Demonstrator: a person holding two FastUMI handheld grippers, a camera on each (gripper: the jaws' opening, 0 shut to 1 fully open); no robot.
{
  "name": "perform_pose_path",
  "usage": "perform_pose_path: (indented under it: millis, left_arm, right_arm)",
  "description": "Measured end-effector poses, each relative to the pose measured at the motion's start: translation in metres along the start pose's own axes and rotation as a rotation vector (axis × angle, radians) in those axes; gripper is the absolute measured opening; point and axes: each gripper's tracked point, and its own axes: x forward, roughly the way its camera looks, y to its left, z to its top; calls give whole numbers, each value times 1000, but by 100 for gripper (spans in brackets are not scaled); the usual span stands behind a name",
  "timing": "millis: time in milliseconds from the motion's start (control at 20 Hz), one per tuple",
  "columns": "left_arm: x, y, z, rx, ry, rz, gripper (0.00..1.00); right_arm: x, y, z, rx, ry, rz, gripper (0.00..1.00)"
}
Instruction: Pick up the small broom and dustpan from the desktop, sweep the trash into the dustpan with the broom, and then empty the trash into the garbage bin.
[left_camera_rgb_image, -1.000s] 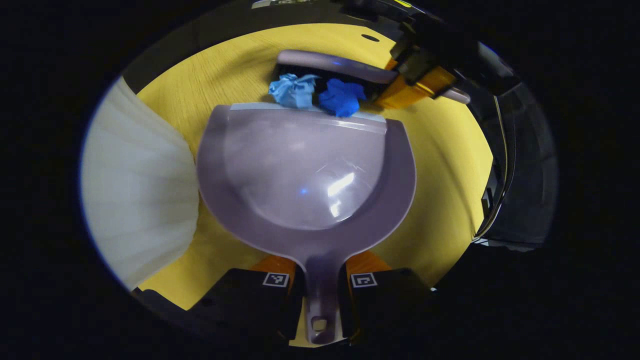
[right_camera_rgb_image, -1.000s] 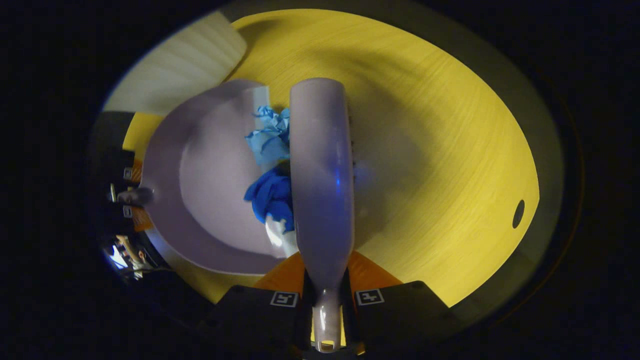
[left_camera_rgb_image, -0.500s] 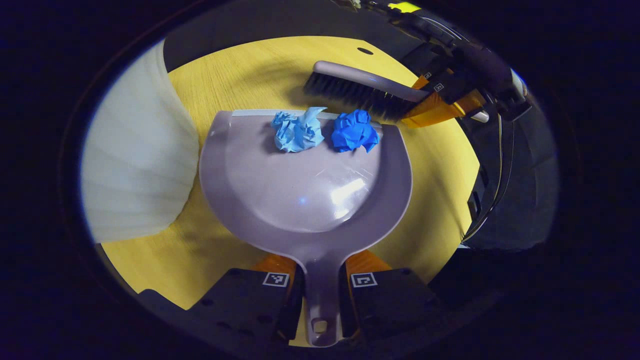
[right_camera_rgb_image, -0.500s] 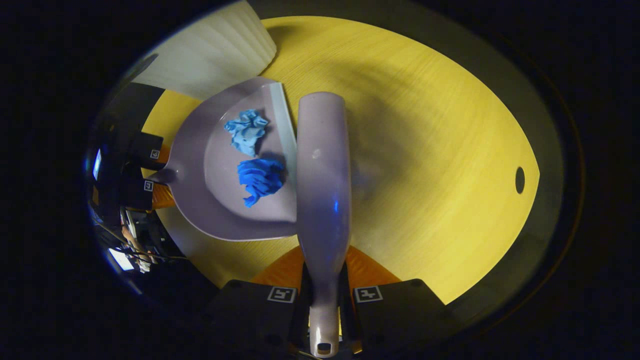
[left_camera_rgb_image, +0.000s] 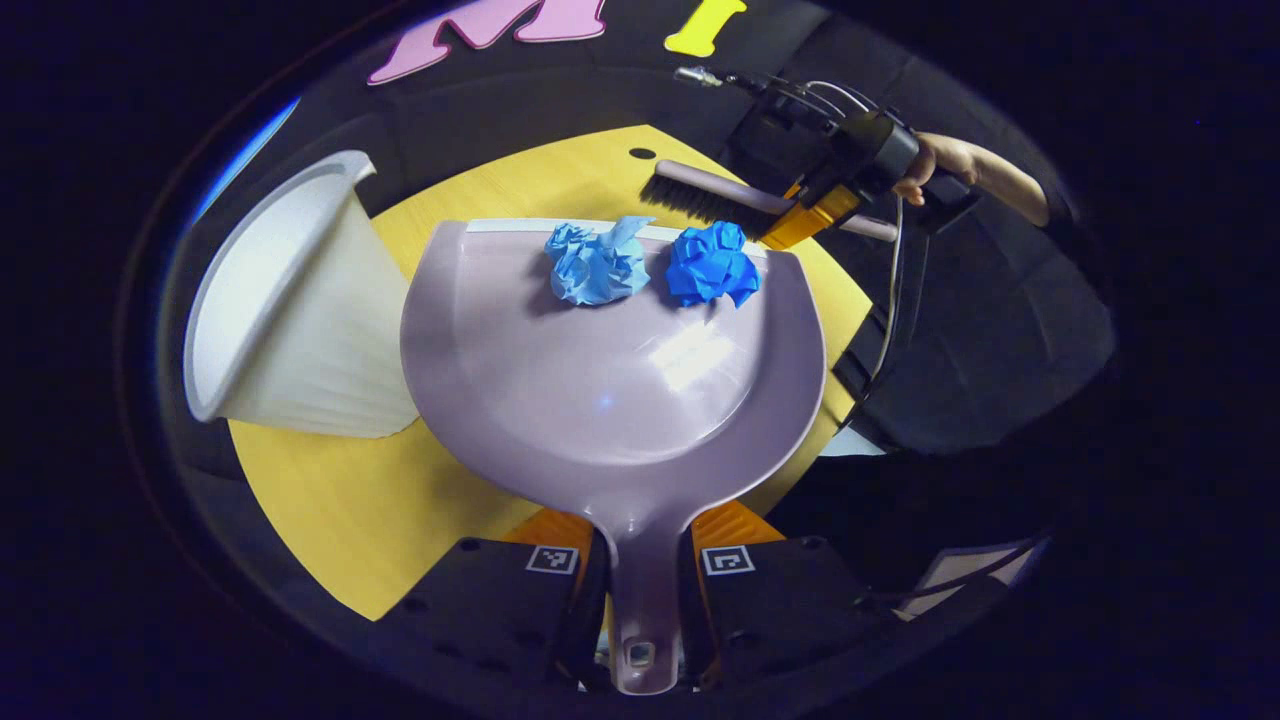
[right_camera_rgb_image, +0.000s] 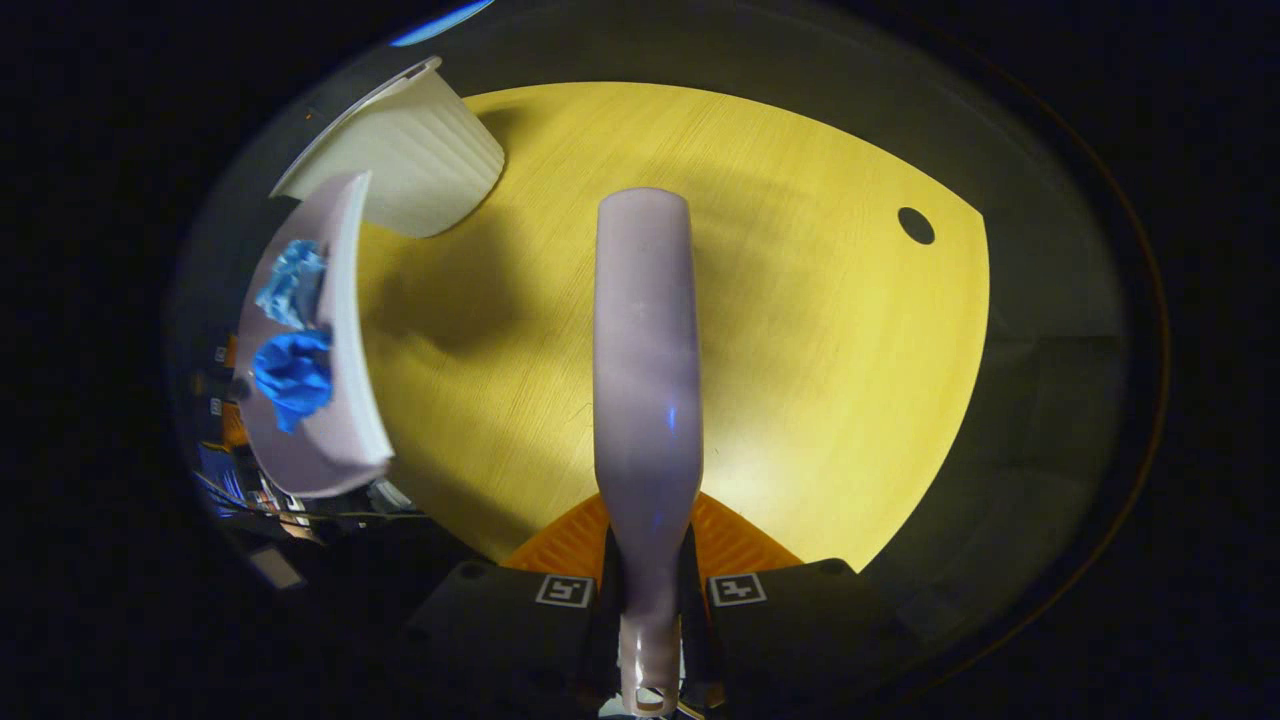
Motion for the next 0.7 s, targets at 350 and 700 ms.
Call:
perform_pose_path:
  millis: [350,700]
  left_arm:
    - [3,41,10,-201,-73,217,28]
    - [67,36,28,-220,89,458,29]
  right_arm:
    - [4,-5,-29,114,-126,79,28]
    - [40,-5,-36,145,-146,117,28]
